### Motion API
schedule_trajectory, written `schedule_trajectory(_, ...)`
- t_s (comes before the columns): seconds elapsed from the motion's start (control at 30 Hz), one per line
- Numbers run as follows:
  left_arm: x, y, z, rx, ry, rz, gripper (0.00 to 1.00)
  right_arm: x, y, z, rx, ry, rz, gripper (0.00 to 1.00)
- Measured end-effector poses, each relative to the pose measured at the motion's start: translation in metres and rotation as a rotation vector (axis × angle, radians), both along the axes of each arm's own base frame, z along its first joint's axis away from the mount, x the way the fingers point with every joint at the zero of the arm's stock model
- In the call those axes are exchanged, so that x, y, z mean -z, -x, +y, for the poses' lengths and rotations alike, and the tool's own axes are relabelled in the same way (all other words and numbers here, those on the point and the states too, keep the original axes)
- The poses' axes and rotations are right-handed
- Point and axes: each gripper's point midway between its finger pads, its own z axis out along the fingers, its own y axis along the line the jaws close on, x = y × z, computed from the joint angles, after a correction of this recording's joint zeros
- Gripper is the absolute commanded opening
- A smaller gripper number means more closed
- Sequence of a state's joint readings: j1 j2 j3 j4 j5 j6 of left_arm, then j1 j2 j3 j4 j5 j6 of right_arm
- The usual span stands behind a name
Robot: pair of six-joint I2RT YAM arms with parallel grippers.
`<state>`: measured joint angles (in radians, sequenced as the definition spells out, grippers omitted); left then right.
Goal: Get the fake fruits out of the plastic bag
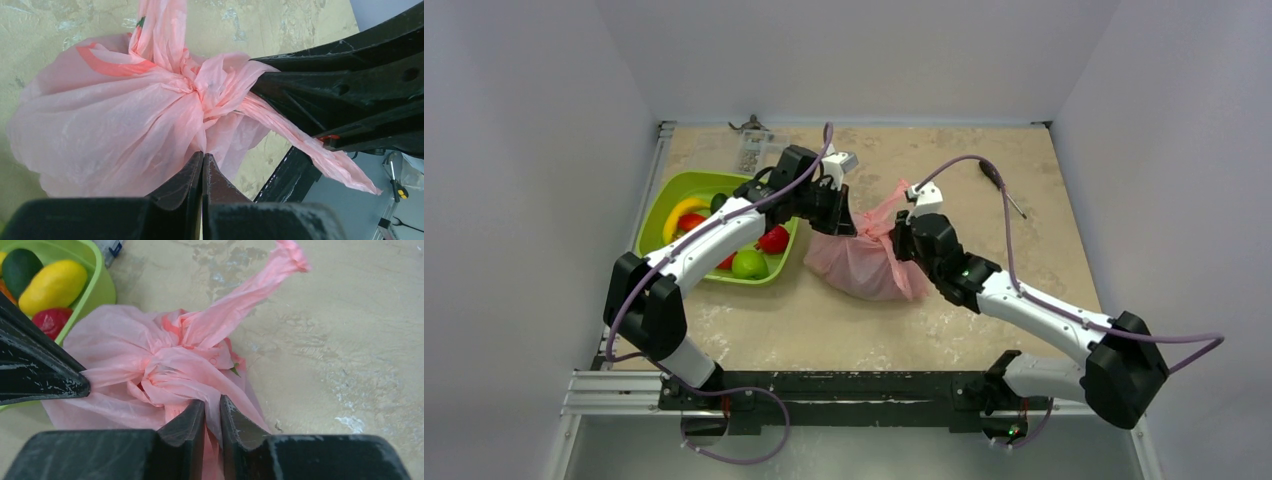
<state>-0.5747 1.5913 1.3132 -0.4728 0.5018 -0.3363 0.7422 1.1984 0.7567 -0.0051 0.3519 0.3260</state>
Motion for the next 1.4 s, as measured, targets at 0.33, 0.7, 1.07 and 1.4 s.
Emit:
schedule_trajectory(0.33, 0.011, -0.016, 0.013, -0.116, -0.102, -0.045, 0.00, 0.006, 0.018, -0.056, 0.494, -0.471, 0.000, 0.00)
schedule_trajectory(0.7, 0.006, -0.018, 0.026, -0.146, -0.115, -0.091, 0.29, 0.022, 0.039, -0.110, 0.668, -0.567, -0.077, 0.00)
schedule_trajectory(1.07, -0.003, 0.016, -0.015, 0.030, -0.043, -0.110, 0.99, -0.011, 0.056, -0.024, -0.028, -0.363, -0.134, 0.00)
schedule_trajectory(1.4, 0.037, 0.028, -0.029, 0.111, -0.156, -0.079, 0.54, -0.013, 0.073, 0.006, -0.238, -0.367, -0.117, 0.00)
